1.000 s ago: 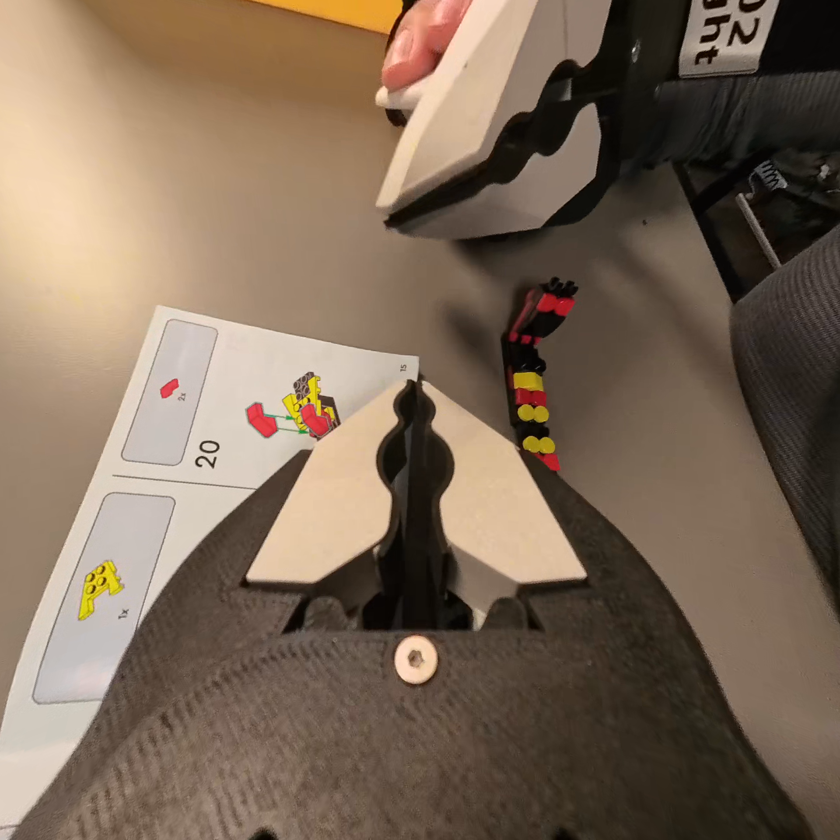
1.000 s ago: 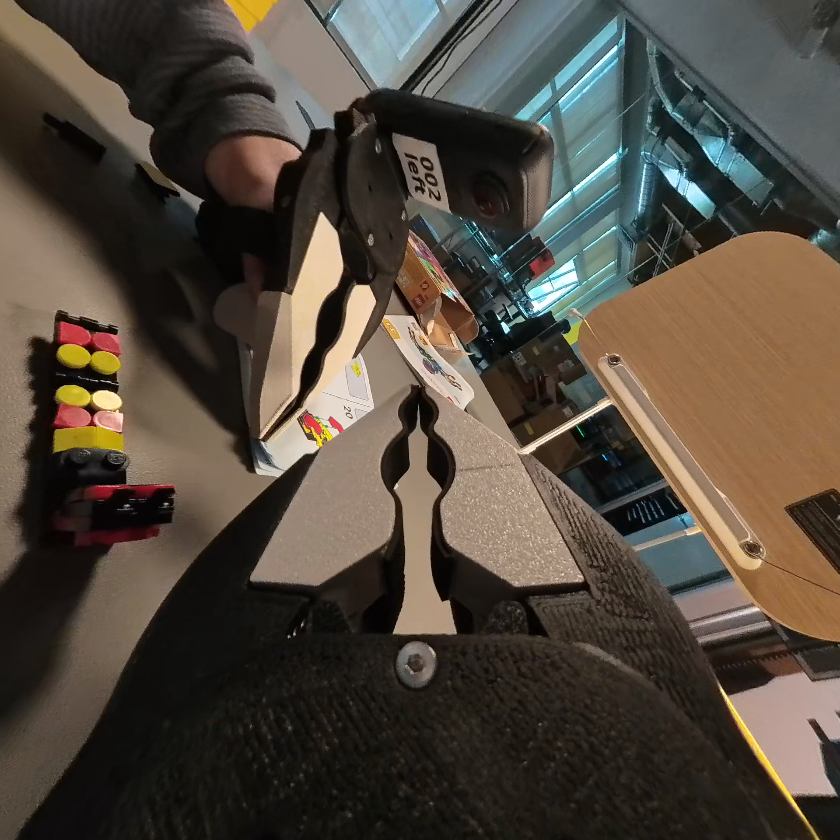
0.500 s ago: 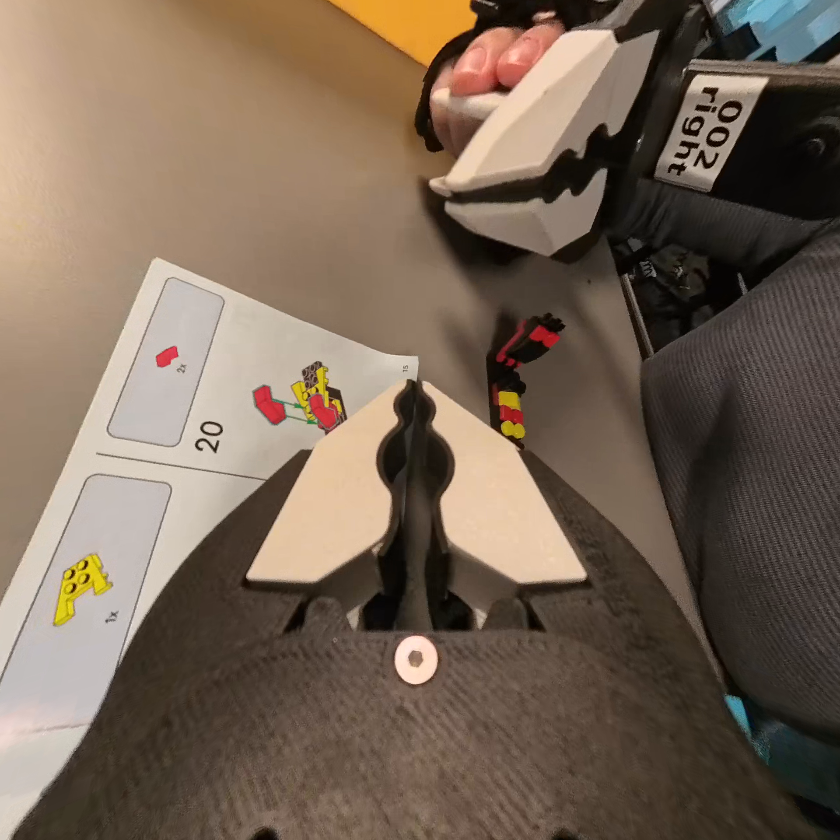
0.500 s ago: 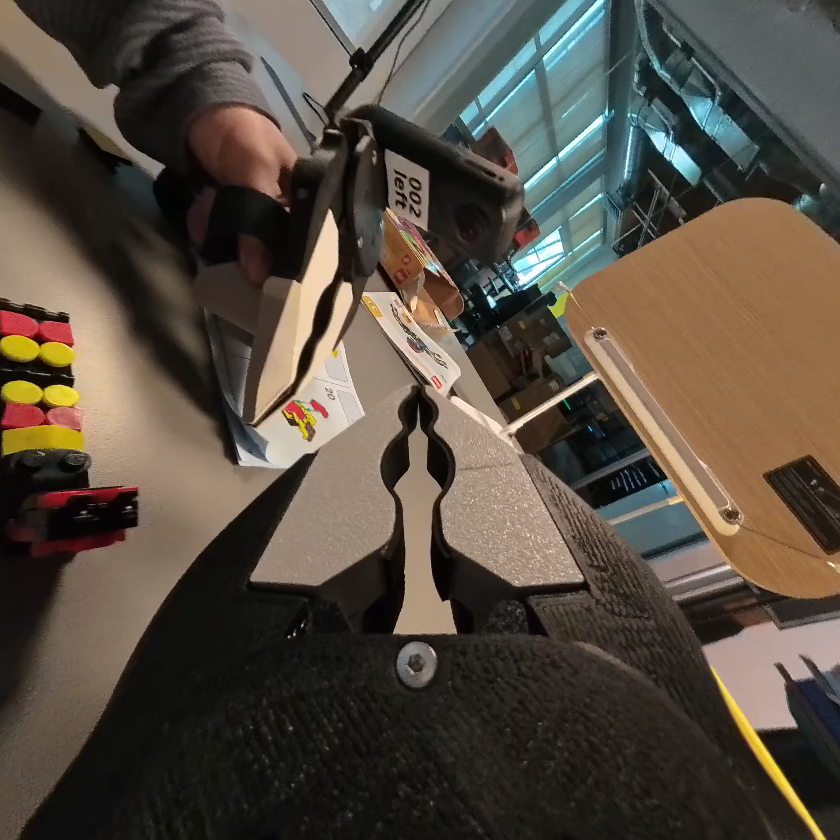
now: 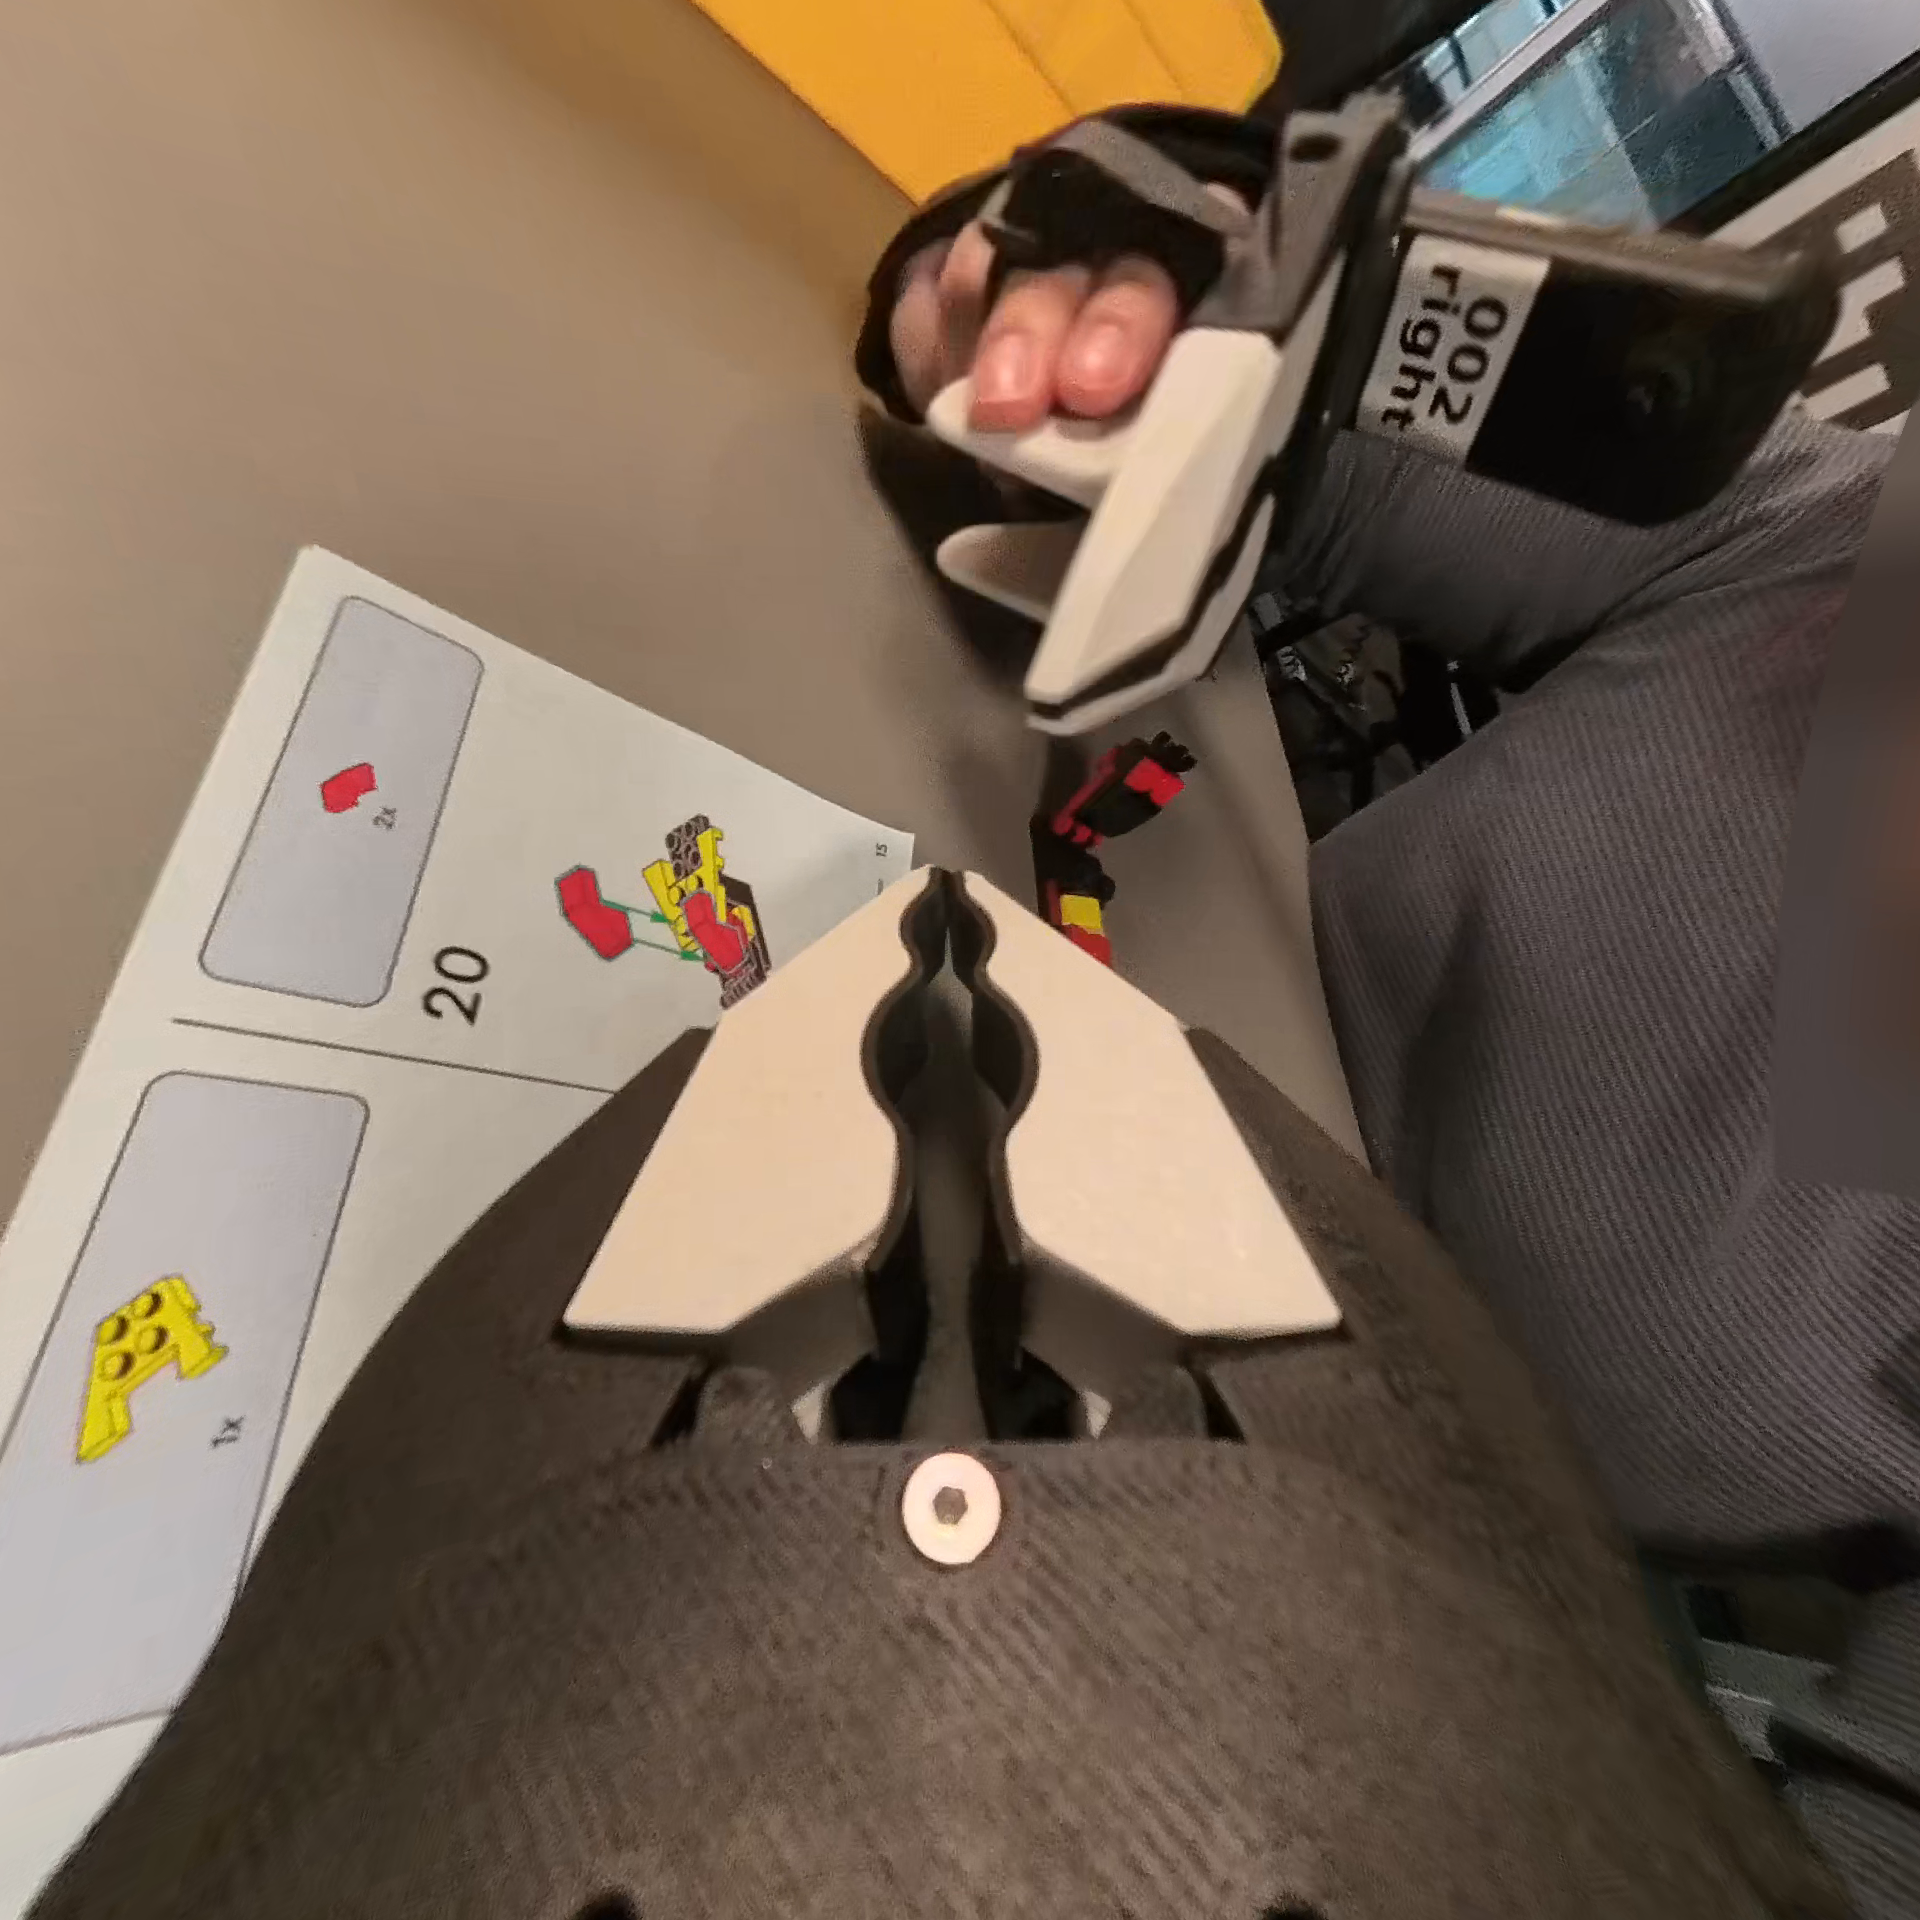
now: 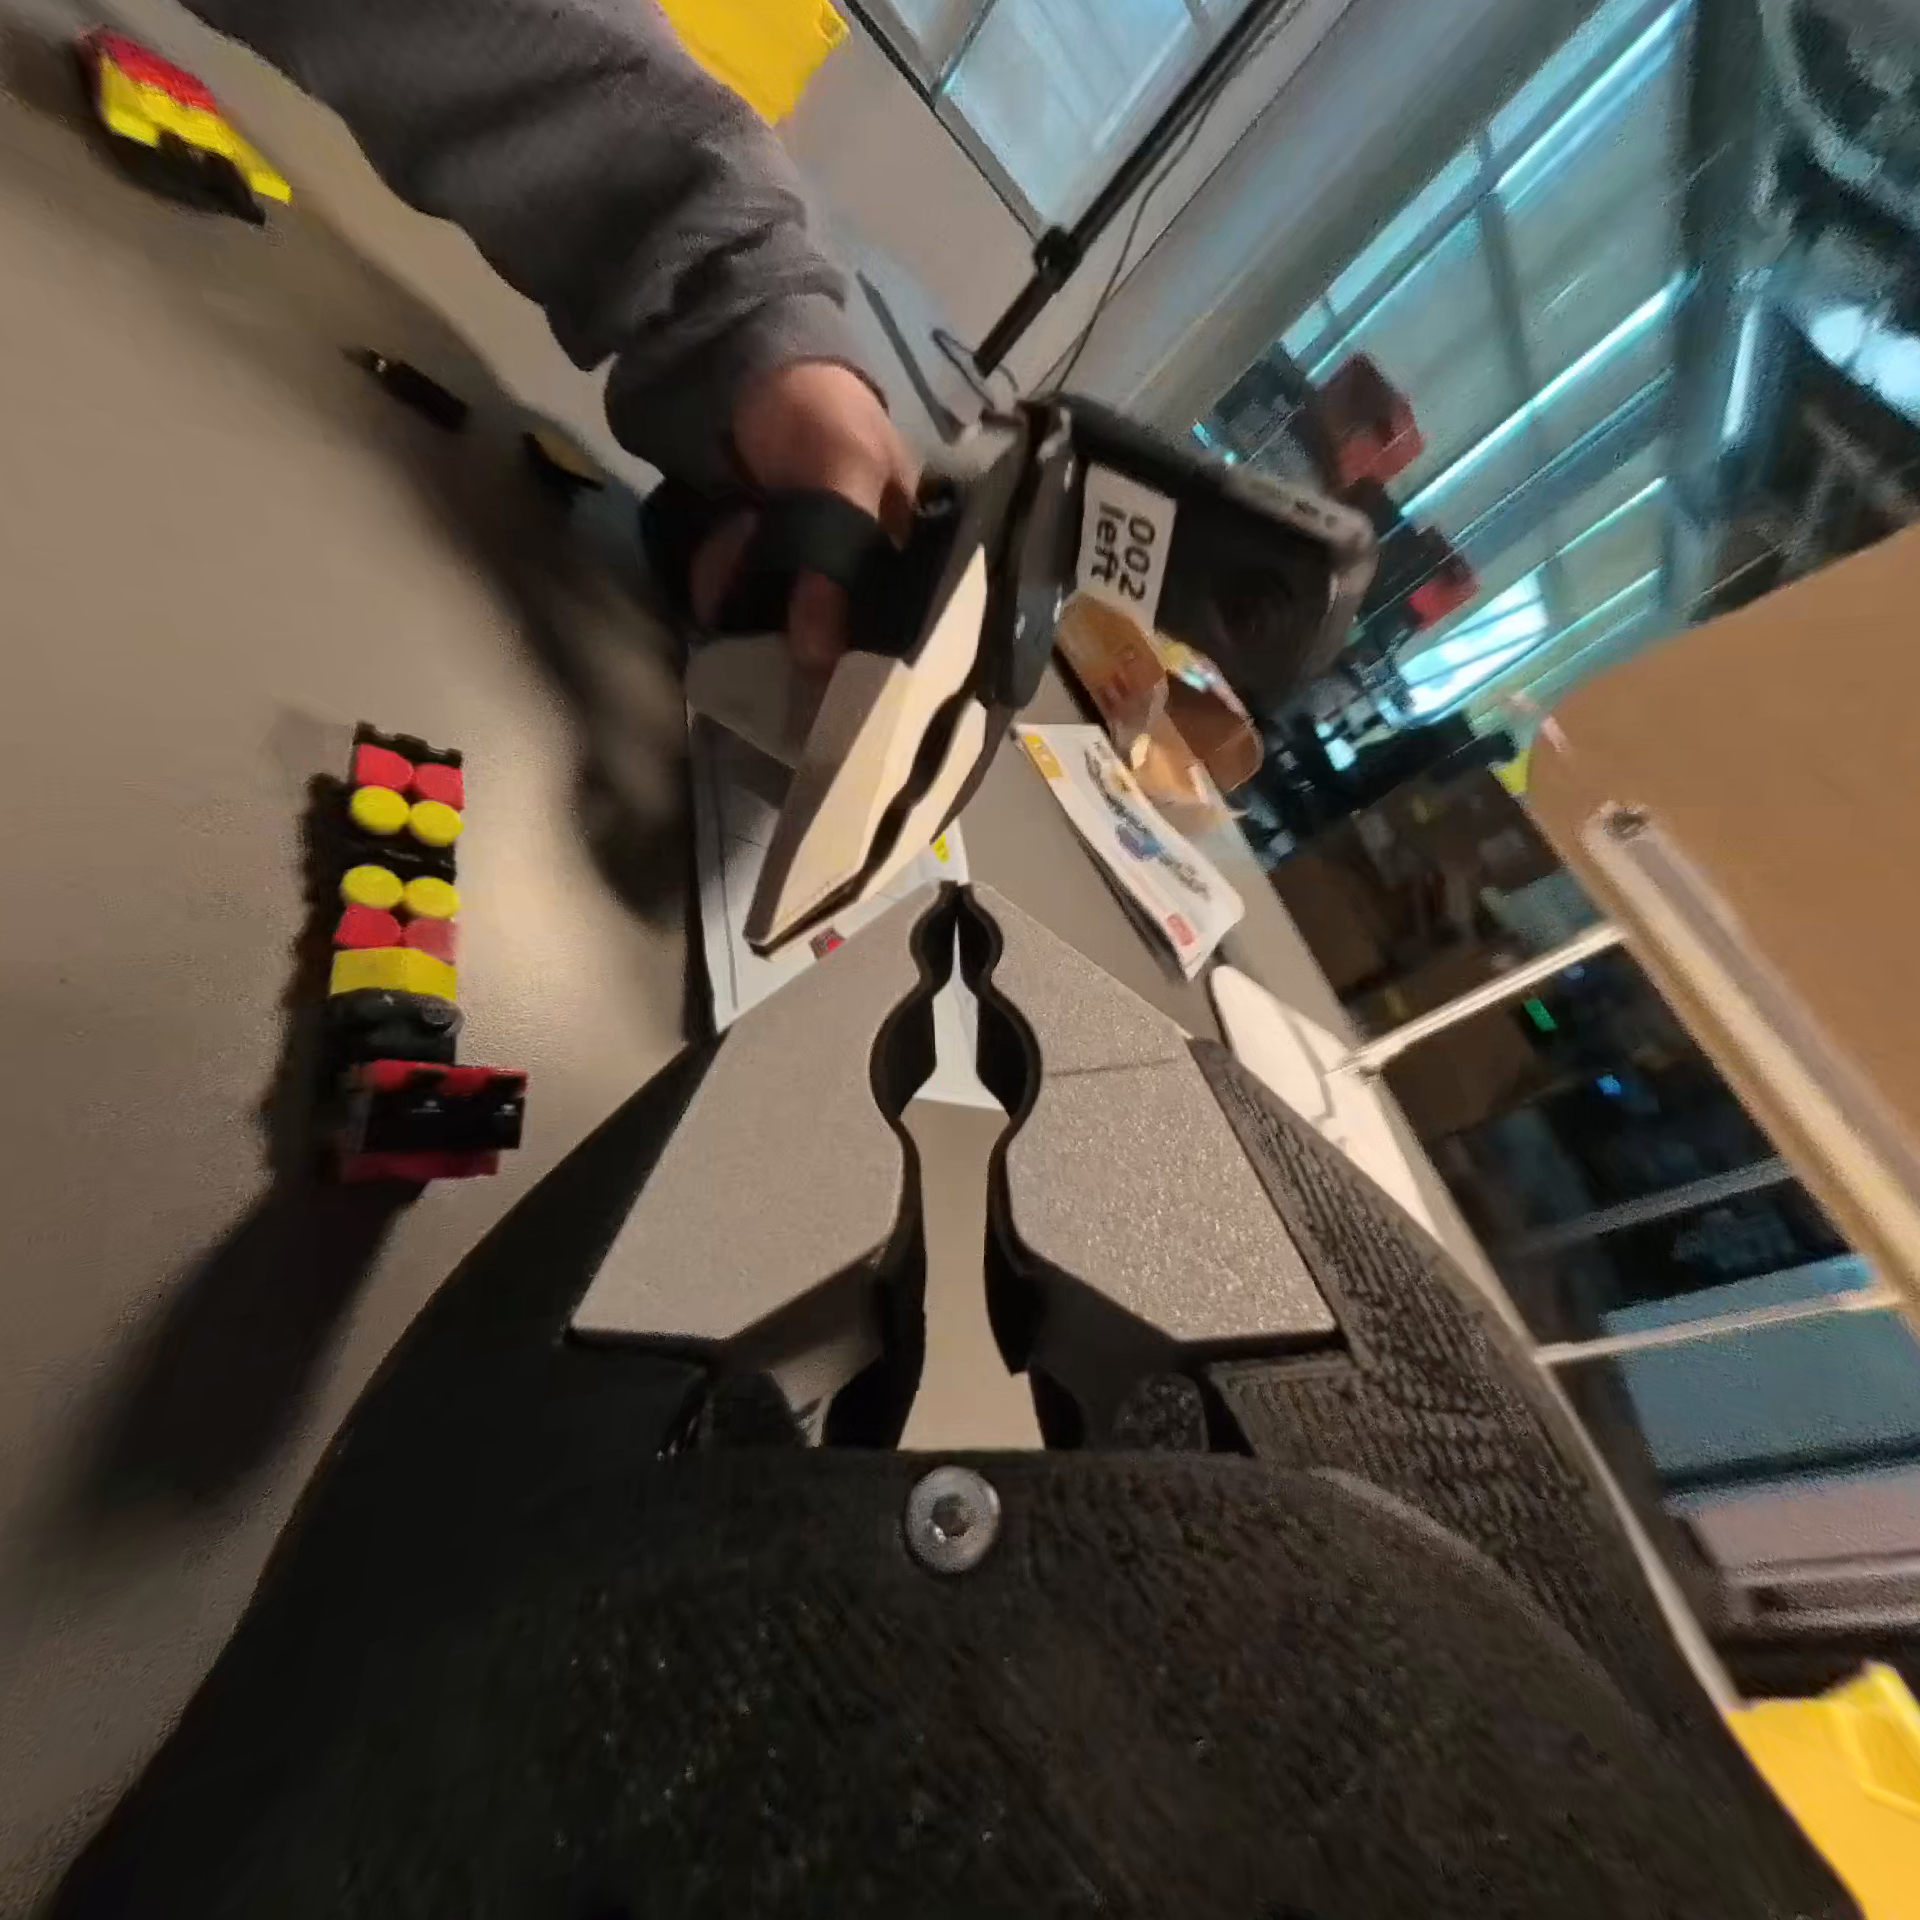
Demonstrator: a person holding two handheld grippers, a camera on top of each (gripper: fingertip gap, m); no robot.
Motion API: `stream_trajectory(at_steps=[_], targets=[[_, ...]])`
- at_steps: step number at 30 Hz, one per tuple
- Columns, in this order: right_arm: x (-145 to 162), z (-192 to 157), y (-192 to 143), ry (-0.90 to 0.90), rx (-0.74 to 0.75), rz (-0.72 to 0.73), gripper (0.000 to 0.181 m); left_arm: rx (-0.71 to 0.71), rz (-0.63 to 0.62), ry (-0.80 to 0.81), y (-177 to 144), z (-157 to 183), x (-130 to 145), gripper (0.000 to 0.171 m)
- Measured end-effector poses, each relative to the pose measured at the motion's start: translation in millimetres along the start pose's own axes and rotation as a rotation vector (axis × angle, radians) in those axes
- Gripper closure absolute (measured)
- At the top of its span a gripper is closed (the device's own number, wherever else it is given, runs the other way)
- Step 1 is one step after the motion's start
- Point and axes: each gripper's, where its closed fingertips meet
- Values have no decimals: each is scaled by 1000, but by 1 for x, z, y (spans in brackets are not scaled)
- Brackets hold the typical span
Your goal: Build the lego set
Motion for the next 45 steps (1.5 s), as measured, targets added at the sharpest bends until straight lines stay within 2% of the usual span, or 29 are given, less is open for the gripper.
stream_trajectory(at_steps=[3,5,9,11,14,19,25,26,27,28,37,39,41,45], targets=[[0,-2,-1,-101,27,-15,181,-4,-8,5,1,0,1,171],[1,3,-2,-105,57,-17,181,-27,5,26,1,-1,0,171],[1,19,-6,-20,117,6,181,-71,161,159,-13,9,-17,171],[3,23,-6,1,131,2,181,-184,218,244,-21,5,-24,152],[5,24,-6,-1,138,-9,181,-428,92,351,-18,-13,-12,144],[6,23,-5,-11,140,-21,181,-592,-120,507,0,-22,6,140],[7,22,-5,-16,135,-29,181,-539,-81,483,3,-22,3,149],[7,22,-5,-18,135,-30,181,-519,-72,474,3,-21,4,154],[7,22,-5,-19,134,-30,181,-504,-75,470,3,-20,5,170],[7,21,-4,-20,132,-31,181,-517,-76,473,3,-22,5,171],[9,24,-5,-4,141,-41,181,-440,-60,409,2,-19,4,171],[9,24,-4,-6,140,-41,181,-416,-65,428,4,-14,6,159],[10,23,-4,-7,139,-43,181,-433,-65,445,6,-13,7,152],[10,24,-4,-8,142,-44,181,-534,-75,508,5,-20,6,160]])
Point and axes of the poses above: each gripper's, where its closed fingertips meet, y out along the fingers, x out of its underside, z = x × y across the jaws, and after that the axes turned 3 degrees about -z, right-handed
